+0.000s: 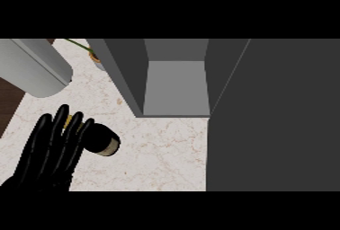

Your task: Pick up the wine, place it into the cabinet and close the cabinet

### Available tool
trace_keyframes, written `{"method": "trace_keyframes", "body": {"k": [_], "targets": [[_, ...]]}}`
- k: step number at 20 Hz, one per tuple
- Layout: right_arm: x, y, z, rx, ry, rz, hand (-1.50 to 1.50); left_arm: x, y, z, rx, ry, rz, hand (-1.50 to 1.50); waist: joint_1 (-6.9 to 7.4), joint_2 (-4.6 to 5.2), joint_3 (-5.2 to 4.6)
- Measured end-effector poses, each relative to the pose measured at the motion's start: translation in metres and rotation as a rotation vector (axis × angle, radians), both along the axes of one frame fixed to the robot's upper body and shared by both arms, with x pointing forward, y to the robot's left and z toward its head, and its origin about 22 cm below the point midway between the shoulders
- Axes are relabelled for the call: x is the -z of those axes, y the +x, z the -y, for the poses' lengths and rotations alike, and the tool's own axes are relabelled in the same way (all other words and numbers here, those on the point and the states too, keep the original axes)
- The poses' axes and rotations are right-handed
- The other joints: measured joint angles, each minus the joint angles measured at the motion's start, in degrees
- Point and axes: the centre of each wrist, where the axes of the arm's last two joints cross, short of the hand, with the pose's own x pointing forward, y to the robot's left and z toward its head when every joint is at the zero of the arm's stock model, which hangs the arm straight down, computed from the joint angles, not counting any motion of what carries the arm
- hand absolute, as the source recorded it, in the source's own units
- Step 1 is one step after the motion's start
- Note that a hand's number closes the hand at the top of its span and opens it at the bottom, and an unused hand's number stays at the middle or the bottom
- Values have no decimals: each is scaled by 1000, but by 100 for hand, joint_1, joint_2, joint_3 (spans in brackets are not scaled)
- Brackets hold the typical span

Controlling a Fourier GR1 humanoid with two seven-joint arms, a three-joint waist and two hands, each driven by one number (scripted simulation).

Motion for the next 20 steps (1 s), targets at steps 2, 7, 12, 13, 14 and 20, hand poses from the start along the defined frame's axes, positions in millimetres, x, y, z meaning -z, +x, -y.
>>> {"method": "trace_keyframes", "body": {"k": [2,7,12,13,14,20], "targets": [[-4,2,2,3,-16,-3,-150,-8,-2,10,2,-10,1,-150,-4,2,1],[-10,5,-6,-9,-5,-23,-150,-24,-14,20,-10,-26,-5,-150,-2,2,2],[-17,7,-7,-1,-9,-24,-150,-35,-19,18,-36,-36,-23,-150,-4,3,2],[-15,6,-11,-12,4,-30,-150,-35,-19,16,-49,-33,-28,-150,-5,3,2],[-16,6,-14,-19,9,-39,-150,-36,-19,17,-56,-37,-39,-150,-7,1,2],[-27,11,-17,-5,3,-36,-150,-37,-15,3,-127,-2,-62,-150,2,3,-1]]}}
